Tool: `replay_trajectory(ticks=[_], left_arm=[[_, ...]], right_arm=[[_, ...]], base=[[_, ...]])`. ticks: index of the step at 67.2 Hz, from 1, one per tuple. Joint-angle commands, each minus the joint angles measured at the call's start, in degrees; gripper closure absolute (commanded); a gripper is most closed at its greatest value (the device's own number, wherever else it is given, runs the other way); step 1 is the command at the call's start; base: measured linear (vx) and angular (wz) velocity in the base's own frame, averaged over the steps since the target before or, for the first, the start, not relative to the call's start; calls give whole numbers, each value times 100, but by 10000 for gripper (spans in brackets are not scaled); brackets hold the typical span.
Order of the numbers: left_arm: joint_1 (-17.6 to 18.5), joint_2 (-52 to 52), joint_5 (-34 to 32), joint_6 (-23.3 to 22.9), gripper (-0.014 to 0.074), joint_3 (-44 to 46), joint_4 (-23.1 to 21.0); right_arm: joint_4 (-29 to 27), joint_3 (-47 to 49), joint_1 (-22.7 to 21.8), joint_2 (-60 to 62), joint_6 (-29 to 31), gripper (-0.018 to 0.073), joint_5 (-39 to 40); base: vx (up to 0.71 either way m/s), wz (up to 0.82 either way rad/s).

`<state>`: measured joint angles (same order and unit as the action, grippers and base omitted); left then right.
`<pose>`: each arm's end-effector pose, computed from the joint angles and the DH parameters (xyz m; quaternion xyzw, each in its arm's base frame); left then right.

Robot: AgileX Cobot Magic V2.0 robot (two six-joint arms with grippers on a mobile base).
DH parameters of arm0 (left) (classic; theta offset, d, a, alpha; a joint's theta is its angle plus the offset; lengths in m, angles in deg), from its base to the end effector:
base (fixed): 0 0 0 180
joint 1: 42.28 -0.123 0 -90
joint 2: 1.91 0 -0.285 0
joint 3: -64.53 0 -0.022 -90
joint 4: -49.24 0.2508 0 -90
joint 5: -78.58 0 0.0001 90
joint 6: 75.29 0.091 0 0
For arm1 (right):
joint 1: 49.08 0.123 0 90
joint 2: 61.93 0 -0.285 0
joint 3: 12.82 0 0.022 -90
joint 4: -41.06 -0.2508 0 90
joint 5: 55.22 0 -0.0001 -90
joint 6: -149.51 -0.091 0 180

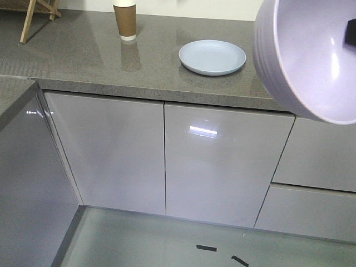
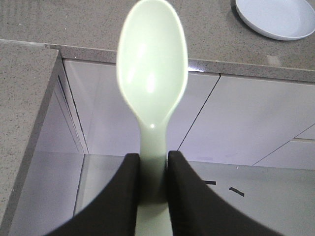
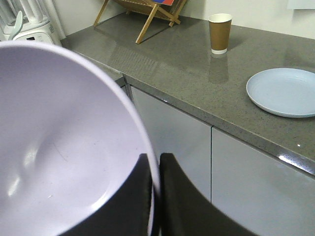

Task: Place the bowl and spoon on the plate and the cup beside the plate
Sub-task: 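Drive toward the pale blue plate holding spoon and bowl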

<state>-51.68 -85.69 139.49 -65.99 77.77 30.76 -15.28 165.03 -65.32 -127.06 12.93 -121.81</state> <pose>0.2656 0.0184 0.4542 -0.0143 0.8997 -0.0920 0.4264 0.1674 0.0237 0.4699 -0.1878 0.7890 0.2377 0.5344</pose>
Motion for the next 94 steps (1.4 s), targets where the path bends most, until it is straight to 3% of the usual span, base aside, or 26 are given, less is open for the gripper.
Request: replay_trajectory(ticks=[1,94], left_arm=[[10,156,-295,-2,604,150,-167],[10,156,-295,-2,604,150,-167]], right_arm=[[-343,186,-20,48,29,565,212],[-343,186,-20,48,29,565,212]], base=[[5,-1],[12,-1]])
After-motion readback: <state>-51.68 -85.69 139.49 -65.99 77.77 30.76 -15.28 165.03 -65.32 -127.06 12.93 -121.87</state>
